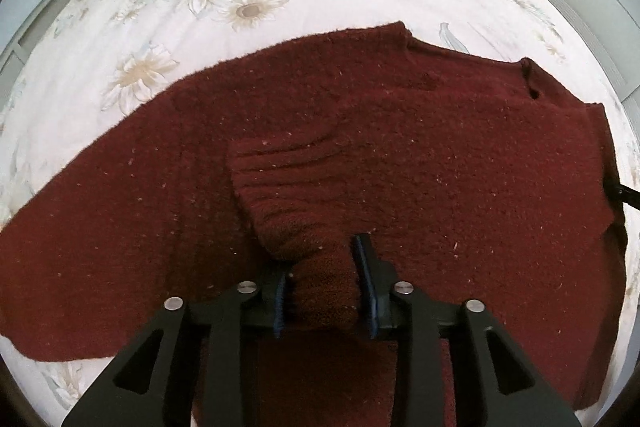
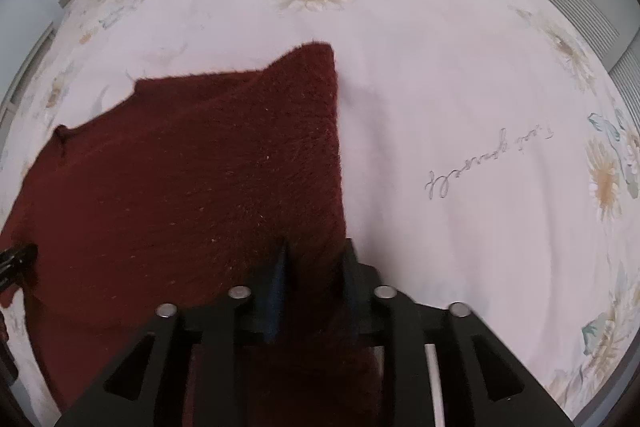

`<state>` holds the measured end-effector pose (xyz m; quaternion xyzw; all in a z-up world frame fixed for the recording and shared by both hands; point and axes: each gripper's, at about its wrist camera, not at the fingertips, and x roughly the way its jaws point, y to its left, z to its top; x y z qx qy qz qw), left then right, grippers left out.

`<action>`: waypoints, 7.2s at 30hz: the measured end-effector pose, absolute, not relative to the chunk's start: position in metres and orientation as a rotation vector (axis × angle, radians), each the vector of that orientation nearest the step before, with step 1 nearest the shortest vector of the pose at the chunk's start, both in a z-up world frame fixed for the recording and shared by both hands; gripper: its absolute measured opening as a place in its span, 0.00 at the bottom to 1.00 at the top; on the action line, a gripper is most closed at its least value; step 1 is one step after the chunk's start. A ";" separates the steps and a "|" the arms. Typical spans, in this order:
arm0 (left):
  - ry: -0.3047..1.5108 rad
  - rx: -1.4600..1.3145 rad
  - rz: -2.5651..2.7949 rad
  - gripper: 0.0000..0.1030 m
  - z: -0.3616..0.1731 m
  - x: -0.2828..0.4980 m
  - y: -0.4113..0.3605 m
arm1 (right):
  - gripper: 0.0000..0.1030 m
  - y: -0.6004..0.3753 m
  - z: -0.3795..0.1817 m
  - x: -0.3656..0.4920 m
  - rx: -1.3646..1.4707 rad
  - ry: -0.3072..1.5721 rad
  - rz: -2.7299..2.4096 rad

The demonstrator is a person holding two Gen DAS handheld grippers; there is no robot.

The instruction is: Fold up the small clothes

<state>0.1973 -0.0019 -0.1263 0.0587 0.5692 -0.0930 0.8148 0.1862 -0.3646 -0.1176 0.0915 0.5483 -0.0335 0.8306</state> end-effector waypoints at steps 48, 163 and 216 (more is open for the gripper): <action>1.073 0.215 -0.133 0.99 -0.148 0.151 -0.032 | 1.00 -0.304 -0.158 0.154 -0.004 1.002 -0.045; 1.093 0.091 -0.187 0.12 -0.051 0.177 -0.093 | 0.99 -0.325 -0.074 0.095 0.091 1.008 -0.046; 1.231 0.184 -0.034 0.61 -0.104 0.183 0.056 | 1.00 -0.271 -0.084 0.095 -0.001 1.071 0.027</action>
